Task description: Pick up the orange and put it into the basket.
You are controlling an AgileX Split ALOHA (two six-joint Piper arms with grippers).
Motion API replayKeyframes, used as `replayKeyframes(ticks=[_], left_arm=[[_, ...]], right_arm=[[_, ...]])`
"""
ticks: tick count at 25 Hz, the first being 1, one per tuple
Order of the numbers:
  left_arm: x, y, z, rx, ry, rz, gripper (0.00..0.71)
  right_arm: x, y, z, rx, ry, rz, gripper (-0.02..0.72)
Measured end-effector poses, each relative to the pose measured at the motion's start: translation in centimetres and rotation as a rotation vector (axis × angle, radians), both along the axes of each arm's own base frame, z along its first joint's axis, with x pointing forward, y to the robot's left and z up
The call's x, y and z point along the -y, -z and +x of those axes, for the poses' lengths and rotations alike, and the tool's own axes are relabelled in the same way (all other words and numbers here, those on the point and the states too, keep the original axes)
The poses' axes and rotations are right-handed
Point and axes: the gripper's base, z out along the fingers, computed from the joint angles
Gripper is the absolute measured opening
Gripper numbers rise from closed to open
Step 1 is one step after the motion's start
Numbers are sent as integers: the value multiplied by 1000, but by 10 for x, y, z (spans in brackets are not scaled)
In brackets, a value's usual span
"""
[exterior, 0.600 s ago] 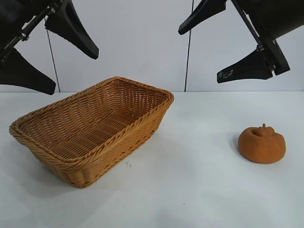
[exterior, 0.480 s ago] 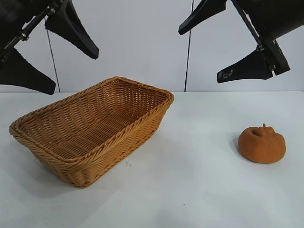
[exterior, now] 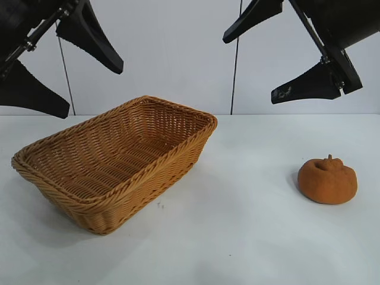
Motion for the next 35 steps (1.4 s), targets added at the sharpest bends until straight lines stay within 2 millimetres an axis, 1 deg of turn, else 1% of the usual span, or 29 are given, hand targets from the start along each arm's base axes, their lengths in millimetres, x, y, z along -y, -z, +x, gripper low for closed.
replayKeyframes(ticks=[11, 13, 16, 18, 21, 25, 29, 32, 35], left_arm=[[-1, -1, 3, 32, -27, 5, 612], [-4, -1, 5, 37, -33, 15, 612], [-17, 1, 8, 25, -60, 34, 612], [-29, 3, 9, -8, -92, 48, 612], [-39, 6, 7, -63, -112, 85, 612], [-43, 11, 2, -145, -118, 136, 612], [-47, 16, -5, -264, -171, 165, 612], [-46, 22, -10, -329, -215, 190, 612], [-44, 28, -11, -355, -331, 194, 612]], right_arm=[[0, 0, 0, 0, -1, -2, 694], [0, 0, 0, 0, -1, -2, 694], [0, 0, 0, 0, -1, -2, 694], [0, 0, 0, 0, -1, -2, 694], [0, 0, 0, 0, -1, -2, 694], [0, 0, 0, 0, -1, -2, 694], [0, 0, 0, 0, -1, -2, 694], [0, 0, 0, 1, 0, -3, 694], [0, 0, 0, 1, 0, -3, 694]])
